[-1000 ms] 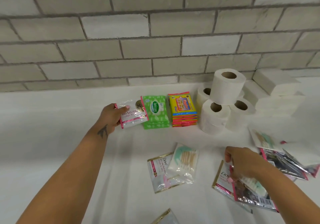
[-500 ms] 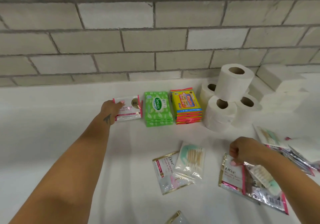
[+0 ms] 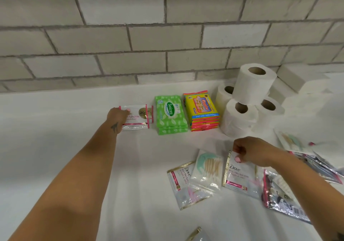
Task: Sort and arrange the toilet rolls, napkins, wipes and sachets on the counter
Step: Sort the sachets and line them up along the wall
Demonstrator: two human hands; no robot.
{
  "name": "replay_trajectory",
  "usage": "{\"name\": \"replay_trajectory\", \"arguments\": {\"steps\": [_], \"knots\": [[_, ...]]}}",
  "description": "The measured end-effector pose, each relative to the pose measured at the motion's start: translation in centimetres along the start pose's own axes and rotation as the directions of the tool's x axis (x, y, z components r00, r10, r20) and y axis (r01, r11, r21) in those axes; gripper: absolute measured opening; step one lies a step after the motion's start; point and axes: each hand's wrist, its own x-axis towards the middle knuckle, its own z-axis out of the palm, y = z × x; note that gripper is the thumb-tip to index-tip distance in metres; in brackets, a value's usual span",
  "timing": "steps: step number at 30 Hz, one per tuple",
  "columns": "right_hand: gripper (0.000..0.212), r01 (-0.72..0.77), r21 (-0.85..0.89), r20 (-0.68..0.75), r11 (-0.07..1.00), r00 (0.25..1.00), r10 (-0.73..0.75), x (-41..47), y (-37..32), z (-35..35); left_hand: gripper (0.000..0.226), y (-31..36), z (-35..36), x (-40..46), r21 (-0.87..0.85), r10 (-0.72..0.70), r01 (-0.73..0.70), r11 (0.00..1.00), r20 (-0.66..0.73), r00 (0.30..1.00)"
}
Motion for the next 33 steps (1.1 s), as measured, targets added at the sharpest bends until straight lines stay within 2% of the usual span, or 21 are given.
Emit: {"name": "replay_trajectory", "arguments": {"steps": [3,8,12,14,16,19,23,25,26,27,29,31,33], "knots": [[0.029,0.014,0.085,-0.031,0.996,0.999,-0.011,0.0,-0.3,0.0,0.005,0.4,0.1,0.1,0.037,-0.021,0.021,0.999,0.004,1.0],[0.025,0.027,0.156,-0.07,0.987,0.997,-0.017,0.3,-0.7,-0.2,0.031,0.5,-0.2,0.6,0.191,0.036,-0.042,0.981,0.036,0.999],[0.025,0.057,0.22,-0.155,0.974,0.988,-0.023,0.1,-1.6,-1.1,0.043,0.3,0.5,0.5,0.296,0.11,-0.098,0.95,-0.024,0.994],[0.026,0.092,0.31,-0.207,0.946,0.978,-0.027,0.0,-2.2,-1.5,0.061,0.0,1.0,0.6,0.314,0.141,-0.114,0.942,-0.063,0.988],[0.026,0.162,0.465,-0.245,0.87,0.968,-0.049,-0.2,-2.8,-2.1,0.069,-0.5,1.3,0.9,0.417,0.222,-0.18,0.891,-0.056,0.973],[0.027,0.266,0.661,-0.273,0.701,0.956,-0.104,-0.4,-3.5,-2.6,0.069,-1.1,1.6,1.2,0.535,0.298,-0.23,0.813,-0.042,0.954],[0.02,0.351,0.751,-0.317,0.56,0.935,-0.162,-0.2,-4.6,-3.2,0.055,-1.8,1.7,1.4,0.586,0.341,-0.242,0.773,-0.062,0.938],[0.01,0.388,0.785,-0.347,0.483,0.921,-0.175,0.0,-5.0,-3.2,0.047,-1.8,1.8,1.2,0.629,0.375,-0.234,0.742,-0.1,0.922],[0.008,0.41,0.785,-0.367,0.465,0.912,-0.186,0.2,-5.1,-3.1,0.045,-1.7,1.8,1.0,0.627,0.391,-0.227,0.745,-0.135,0.91],[0.016,0.433,0.776,-0.381,0.459,0.901,-0.207,0.3,-5.4,-3.2,0.043,-1.5,1.8,0.7,0.609,0.405,-0.223,0.761,-0.176,0.897],[0.009,0.49,0.762,-0.448,0.423,0.871,-0.203,0.5,-6.3,-3.2,0.041,-1.0,1.6,0.0,0.539,0.416,-0.228,0.811,-0.257,0.872],[0.029,0.557,0.723,-0.531,0.409,0.826,-0.189,0.8,-7.4,-3.2,0.04,-0.4,1.3,-0.8,0.447,0.407,-0.253,0.858,-0.292,0.866],[0.047,0.599,0.686,-0.583,0.412,0.792,-0.181,1.2,-8.6,-3.1,0.04,0.5,1.0,-2.0,0.429,0.401,-0.28,0.859,-0.222,0.889]]}}
